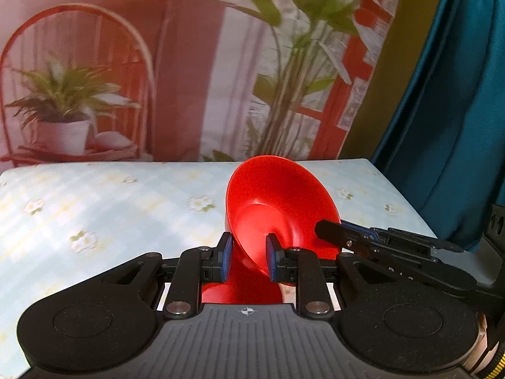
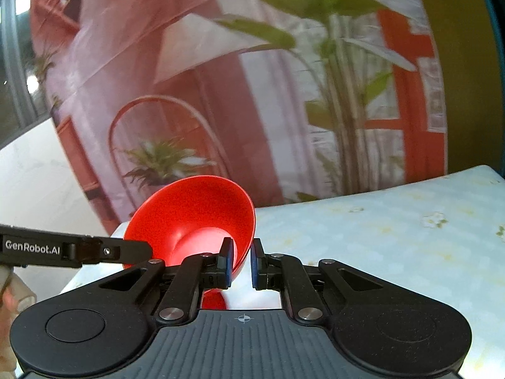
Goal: Organize plates and bowls
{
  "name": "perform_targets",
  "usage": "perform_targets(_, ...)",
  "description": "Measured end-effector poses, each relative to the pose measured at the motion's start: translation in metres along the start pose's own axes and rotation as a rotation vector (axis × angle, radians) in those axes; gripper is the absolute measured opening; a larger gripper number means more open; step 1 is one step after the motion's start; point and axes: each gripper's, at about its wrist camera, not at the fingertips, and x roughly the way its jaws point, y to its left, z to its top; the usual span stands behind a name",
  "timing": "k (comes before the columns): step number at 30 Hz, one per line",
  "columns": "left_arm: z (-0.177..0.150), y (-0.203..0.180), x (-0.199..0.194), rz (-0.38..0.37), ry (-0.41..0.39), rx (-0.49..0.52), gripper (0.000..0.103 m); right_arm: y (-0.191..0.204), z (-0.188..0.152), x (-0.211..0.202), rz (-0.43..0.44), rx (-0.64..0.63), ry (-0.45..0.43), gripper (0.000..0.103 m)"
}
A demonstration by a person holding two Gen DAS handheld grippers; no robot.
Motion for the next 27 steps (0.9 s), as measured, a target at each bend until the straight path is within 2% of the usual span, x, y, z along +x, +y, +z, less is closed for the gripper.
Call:
perform_targets(12,-0.017,0.037,-0.008,-0.013,0.038,-0.083,0.024,0.046,-0.012,0.010,0.002,-0.068,0.105,0.012)
perform_targets(27,-0.031,0.045,0.008,-0.019,0.096,-0.108,0.024,0.047,-0.032,0.019,-0.023,-0.057,0.184,0.012)
